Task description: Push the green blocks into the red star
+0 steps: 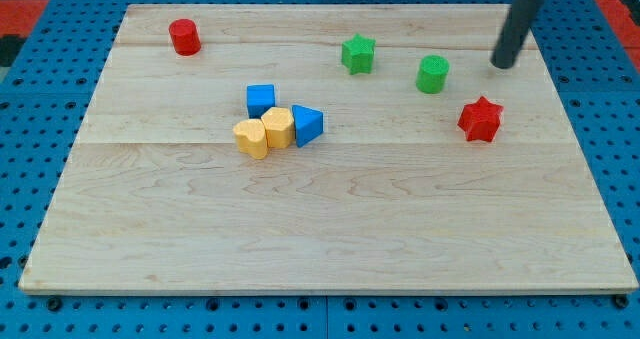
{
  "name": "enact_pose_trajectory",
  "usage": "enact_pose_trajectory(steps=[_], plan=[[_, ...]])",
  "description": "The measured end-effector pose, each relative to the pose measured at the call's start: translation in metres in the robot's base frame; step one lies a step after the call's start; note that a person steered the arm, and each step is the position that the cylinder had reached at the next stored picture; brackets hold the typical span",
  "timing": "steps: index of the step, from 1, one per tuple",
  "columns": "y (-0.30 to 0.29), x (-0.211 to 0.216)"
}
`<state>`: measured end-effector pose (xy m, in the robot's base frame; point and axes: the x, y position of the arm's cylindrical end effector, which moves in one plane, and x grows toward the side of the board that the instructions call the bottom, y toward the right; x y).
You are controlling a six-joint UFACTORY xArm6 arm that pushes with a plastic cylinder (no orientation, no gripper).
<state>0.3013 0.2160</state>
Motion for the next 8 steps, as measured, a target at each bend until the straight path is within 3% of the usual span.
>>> enact_pose_trajectory(steps=[2,3,5,6,7,8], plan=[[-0.086,-0.007],[-0.087,0.007],[-0.029,0.04],[-0.027,0.004],[-0.062,-0.045],[-0.137,-0.069]])
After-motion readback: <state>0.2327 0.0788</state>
